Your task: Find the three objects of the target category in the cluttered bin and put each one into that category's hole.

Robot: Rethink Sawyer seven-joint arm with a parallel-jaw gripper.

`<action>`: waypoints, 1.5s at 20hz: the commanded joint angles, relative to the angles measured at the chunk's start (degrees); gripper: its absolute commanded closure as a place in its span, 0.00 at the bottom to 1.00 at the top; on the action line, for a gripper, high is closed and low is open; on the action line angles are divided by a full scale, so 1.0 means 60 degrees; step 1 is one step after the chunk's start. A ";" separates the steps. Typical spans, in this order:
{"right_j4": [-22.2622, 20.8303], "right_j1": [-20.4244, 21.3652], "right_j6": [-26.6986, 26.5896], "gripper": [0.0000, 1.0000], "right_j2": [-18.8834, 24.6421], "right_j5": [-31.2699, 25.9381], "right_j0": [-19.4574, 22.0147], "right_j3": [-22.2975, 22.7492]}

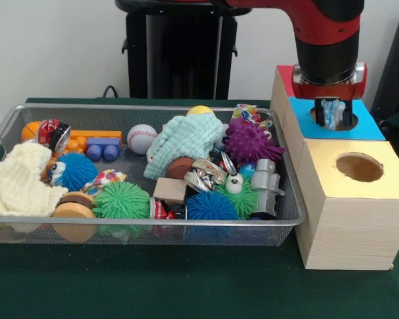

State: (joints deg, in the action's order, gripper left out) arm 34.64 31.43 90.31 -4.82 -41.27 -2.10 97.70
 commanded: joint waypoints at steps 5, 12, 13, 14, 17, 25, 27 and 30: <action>-0.0540 -0.0503 0.2212 0.00 0.0001 -0.0648 0.0113 0.0142; -0.0480 -0.0410 0.2344 0.00 0.0138 -0.0850 0.0218 0.0073; -0.0509 -0.0358 0.2361 0.00 0.0119 -0.0939 0.0199 0.0058; -0.0539 -0.0306 0.2377 0.00 0.0099 -0.1028 0.0181 0.0043; -0.0598 -0.0213 0.2430 0.00 0.0045 -0.1208 0.0145 -0.0068; -0.1211 -0.0009 0.2607 0.00 -0.0613 -0.2074 0.0082 -0.0758; -0.1494 -0.0256 0.2332 0.00 -0.0835 -0.1687 0.0118 -0.0949; -0.2258 -0.0439 0.1550 0.00 -0.1184 -0.0732 0.0168 -0.1293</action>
State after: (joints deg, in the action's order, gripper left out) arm 26.80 31.65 90.33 -8.75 -48.15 -2.26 94.28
